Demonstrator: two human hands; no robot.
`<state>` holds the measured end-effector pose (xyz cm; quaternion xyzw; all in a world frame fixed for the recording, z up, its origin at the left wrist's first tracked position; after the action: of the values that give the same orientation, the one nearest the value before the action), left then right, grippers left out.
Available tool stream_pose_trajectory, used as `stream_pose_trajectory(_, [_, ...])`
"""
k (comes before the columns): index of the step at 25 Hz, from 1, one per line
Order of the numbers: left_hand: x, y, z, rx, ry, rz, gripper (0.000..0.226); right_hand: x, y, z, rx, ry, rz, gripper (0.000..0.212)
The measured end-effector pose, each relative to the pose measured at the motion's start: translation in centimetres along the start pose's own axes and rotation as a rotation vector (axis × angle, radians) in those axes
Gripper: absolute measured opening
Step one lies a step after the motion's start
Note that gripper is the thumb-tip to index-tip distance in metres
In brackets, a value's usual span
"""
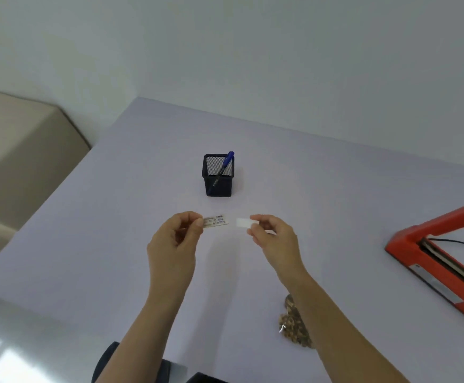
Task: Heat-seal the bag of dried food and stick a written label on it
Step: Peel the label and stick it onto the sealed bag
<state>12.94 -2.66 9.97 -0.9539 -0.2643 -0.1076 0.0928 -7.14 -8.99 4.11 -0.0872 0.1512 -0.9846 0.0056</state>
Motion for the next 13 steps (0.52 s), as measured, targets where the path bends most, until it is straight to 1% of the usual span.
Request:
stream_pose_trajectory(4, [1.1, 1.0, 4.4, 0.124, 0.097, -0.033, 0.012, -5.6, 6.7, -5.3, -0.001, -0.354, 0.048, 0.019])
stream_pose_trajectory(7, [1.4, 1.3, 5.9, 0.146, 0.132, -0.043, 0.009, -6.9, 8.6, -7.8, -0.063, -0.526, 0.011, 0.024])
stream_pose_trajectory(8, [1.3, 1.4, 6.0, 0.142, 0.134, -0.044, 0.009, -7.1, 8.8, -7.9, -0.057, -0.575, 0.003, 0.024])
stream_pose_trajectory(11, [0.0, 1.5, 5.9, 0.123, 0.133, -0.025, 0.009, -7.3, 8.5, -7.2, 0.003, -0.649, 0.008, 0.029])
stream_pose_trajectory(13, [-2.3, 1.4, 5.8, 0.107, 0.142, 0.034, 0.009, -5.5, 7.8, -6.4, 0.057, -0.628, -0.031, 0.033])
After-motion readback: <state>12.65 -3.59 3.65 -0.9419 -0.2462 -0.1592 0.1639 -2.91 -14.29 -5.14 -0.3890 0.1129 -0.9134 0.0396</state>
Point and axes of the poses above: each hand's wrist, its own y-axis towards the middle knuckle, its own x-axis out of the back of the hand, z = x × y, the point moved 8 cm from there along y, towards the middle knuckle
